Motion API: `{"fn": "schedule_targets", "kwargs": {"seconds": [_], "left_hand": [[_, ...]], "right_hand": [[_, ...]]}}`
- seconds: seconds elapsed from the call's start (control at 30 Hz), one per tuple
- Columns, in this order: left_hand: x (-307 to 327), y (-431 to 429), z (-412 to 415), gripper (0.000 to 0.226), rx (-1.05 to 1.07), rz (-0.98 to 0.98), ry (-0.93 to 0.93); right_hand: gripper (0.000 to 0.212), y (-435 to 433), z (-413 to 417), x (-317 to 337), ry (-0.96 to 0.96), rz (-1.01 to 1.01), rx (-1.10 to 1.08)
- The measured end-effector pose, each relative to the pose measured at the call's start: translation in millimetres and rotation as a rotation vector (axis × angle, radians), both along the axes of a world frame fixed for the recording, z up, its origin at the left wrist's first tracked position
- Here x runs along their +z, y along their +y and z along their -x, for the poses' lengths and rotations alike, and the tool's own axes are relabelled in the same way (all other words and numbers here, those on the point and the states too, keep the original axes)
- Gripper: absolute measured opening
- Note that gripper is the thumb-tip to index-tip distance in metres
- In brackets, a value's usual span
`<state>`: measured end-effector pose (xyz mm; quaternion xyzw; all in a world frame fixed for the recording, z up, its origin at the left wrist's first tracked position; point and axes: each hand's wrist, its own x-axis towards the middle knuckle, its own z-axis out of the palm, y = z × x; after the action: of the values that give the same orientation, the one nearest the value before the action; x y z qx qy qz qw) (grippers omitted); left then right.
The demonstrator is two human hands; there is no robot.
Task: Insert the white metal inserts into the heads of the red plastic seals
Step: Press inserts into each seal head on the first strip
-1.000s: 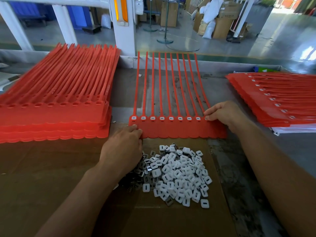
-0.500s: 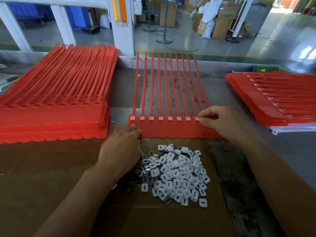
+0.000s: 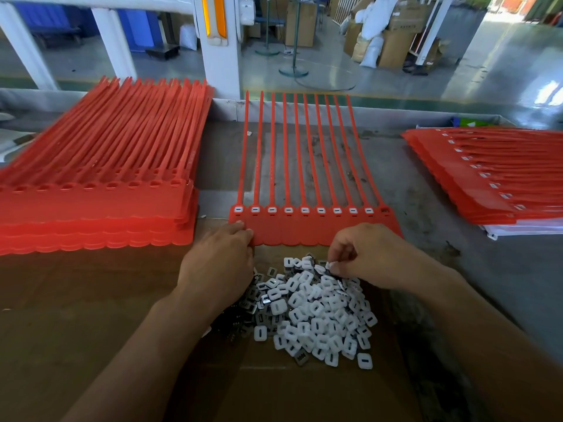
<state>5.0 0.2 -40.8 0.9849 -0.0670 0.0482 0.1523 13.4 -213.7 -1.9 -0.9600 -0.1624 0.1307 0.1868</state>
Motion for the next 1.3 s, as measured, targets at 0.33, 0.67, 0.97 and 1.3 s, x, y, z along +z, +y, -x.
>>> {"fn": "schedule_targets", "kwargs": {"seconds": [0.33,0.67,0.97,1.3], "left_hand": [[0.3,-0.1,0.2,0.037,-0.002,0.001,-0.005],[1.3,-0.8,0.4,0.037,-0.001,0.003,-0.005],[1.8,-1.4,1.3,0.034,0.001,0.005,-0.010],[1.6,-0.7,1.3,0.033,-0.006,-0.003,-0.005]], "right_hand": [[0.017,-11.5,0.5,1.5,-0.029,-0.183,-0.082],[0.018,-18.8,-0.8,2.0,0.131,-0.462,-0.175],[0.013,-23.5,-4.6,1.0,0.011,-0.443,-0.261],[0.006,-77.4,-54.7,-17.1,-0.302,-0.423,-0.618]]}}
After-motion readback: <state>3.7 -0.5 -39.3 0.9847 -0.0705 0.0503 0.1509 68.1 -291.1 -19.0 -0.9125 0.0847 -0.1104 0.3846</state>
